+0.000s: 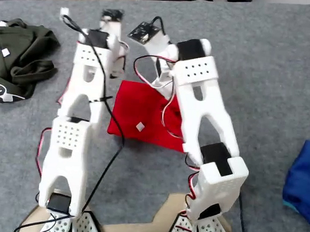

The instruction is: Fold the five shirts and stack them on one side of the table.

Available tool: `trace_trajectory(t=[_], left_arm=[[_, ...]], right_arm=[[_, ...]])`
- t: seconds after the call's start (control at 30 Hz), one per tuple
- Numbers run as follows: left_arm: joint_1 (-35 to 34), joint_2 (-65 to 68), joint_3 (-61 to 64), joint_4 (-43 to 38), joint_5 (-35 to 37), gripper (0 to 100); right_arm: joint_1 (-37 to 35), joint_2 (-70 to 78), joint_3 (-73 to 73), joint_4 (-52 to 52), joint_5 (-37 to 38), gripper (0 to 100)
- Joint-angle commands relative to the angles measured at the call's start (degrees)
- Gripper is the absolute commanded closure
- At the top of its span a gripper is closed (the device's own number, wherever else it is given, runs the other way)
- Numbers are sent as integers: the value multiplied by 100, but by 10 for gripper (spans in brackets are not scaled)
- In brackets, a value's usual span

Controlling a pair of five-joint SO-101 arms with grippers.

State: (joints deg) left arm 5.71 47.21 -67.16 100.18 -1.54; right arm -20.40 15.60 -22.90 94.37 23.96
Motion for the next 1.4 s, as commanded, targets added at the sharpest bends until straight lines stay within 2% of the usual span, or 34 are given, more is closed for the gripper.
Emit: trace_trajectory(t=[0.0, 0.13, 0.27, 0.47, 0.67, 0.87, 1.2, 1.37], left_arm=[[-352, -1279, 853, 70, -167, 980], [-527, -2334, 2347, 70, -457, 980], [-255, -3415, 4132, 44, -484, 980], [185, -4945, 6716, -1143, -492, 981], [677, -6062, 8554, -2084, -492, 981], [985, -6475, 9213, -2303, -466, 981], [985, -6536, 9204, -2303, -484, 981], [985, -6536, 9231, -2286, -484, 981]], right_arm=[[-268, -154, -180, 44, 0, 993], [-497, 338, -171, 9, -246, 993], [-462, 1130, -145, 0, -281, 993], [-31, 2044, -576, -70, -246, 993], [629, 2360, -1112, -44, -114, 993], [1033, 2554, -1402, -79, 229, 993], [1490, 3187, -2976, -35, 607, 993], [1464, 3275, -3749, 431, 607, 993]])
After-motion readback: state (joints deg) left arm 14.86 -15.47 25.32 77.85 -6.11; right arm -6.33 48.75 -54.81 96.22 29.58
